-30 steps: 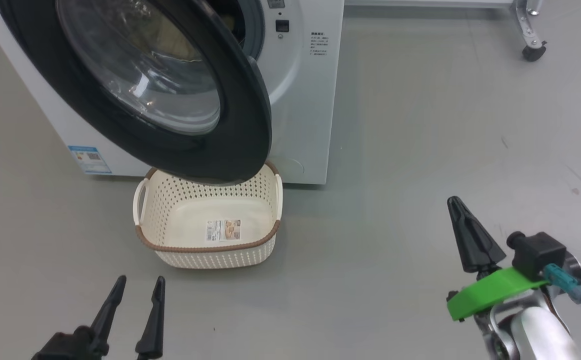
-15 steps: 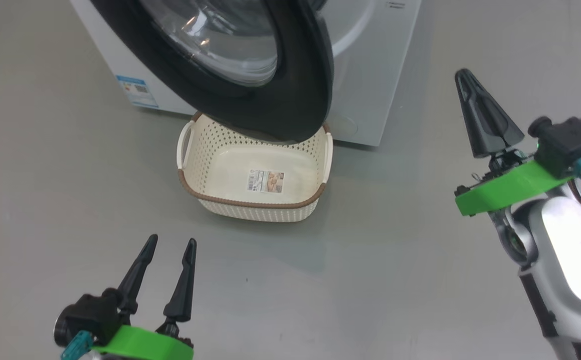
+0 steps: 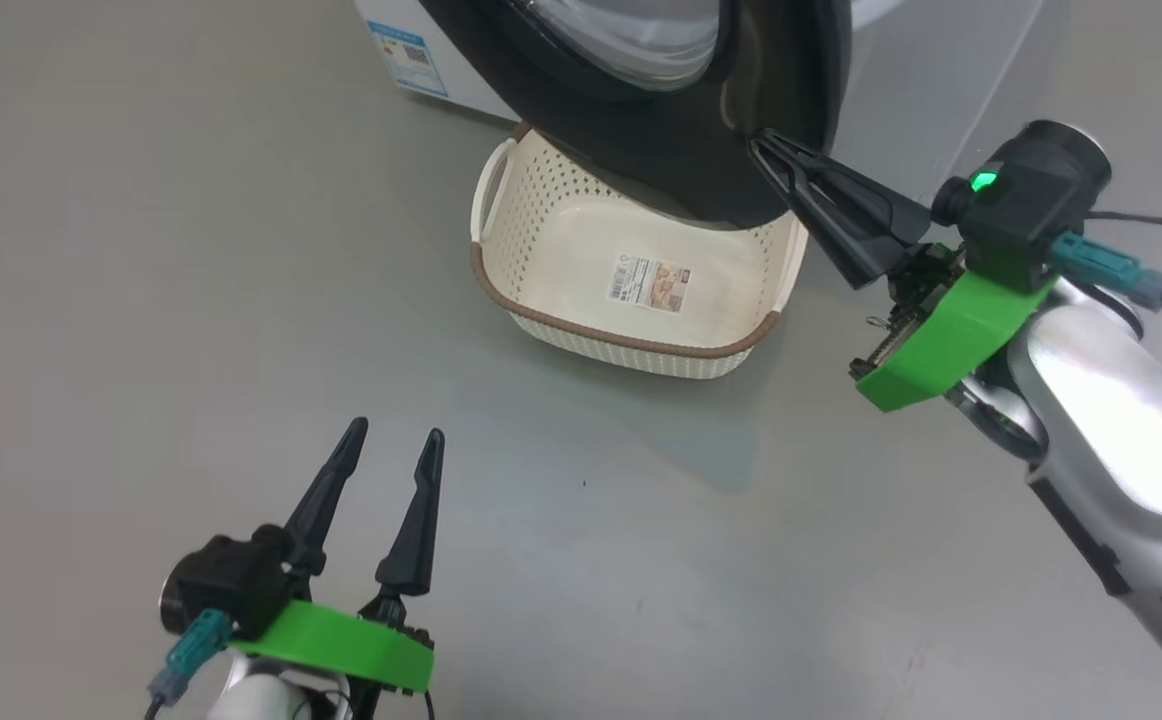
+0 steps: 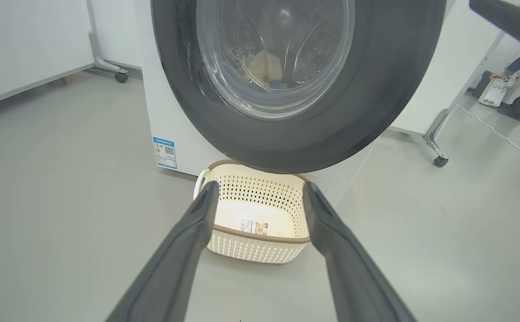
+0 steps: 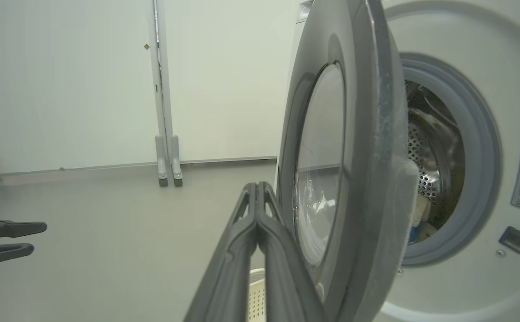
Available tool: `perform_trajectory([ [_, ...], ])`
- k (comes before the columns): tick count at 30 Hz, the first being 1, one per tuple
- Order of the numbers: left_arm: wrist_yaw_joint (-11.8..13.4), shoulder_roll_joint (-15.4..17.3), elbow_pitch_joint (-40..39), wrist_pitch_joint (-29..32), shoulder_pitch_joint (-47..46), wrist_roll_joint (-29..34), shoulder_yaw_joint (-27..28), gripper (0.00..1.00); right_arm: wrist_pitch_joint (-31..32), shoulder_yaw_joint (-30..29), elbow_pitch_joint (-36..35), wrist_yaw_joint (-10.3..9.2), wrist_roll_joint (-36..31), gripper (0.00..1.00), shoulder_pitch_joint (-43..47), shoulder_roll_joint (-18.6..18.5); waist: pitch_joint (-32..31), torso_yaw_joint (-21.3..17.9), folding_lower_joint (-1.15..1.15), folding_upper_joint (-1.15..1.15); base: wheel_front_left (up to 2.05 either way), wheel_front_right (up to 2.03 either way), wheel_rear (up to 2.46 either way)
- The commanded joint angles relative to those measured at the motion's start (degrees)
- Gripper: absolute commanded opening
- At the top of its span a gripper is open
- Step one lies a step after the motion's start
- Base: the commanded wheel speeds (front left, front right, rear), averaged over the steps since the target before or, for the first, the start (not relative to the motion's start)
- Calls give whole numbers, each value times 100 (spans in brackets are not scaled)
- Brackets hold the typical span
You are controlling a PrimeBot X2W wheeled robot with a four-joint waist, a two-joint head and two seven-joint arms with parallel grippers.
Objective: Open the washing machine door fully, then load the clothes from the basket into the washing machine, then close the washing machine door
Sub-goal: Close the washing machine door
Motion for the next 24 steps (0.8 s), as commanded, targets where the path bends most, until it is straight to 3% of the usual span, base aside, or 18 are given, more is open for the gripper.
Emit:
perform_trajectory([
  [1, 2, 49, -118, -80, -146, -42, 191, 100, -29, 18, -108, -16, 56, 0, -137, -23, 172, 173, -1, 0, 0, 0, 0],
  [13, 2, -151, 42, -80, -370, -179, 74, 100, -29, -640, 1092, -16, 0, 0, -553, 114, 628, 654, -1, 0, 0, 0, 0],
  [24, 2, -270, -1, -80, -503, -227, 3, 100, -29, -908, 1449, -16, -226, 0, -953, 26, 977, 800, -1, 0, 0, 0, 0],
])
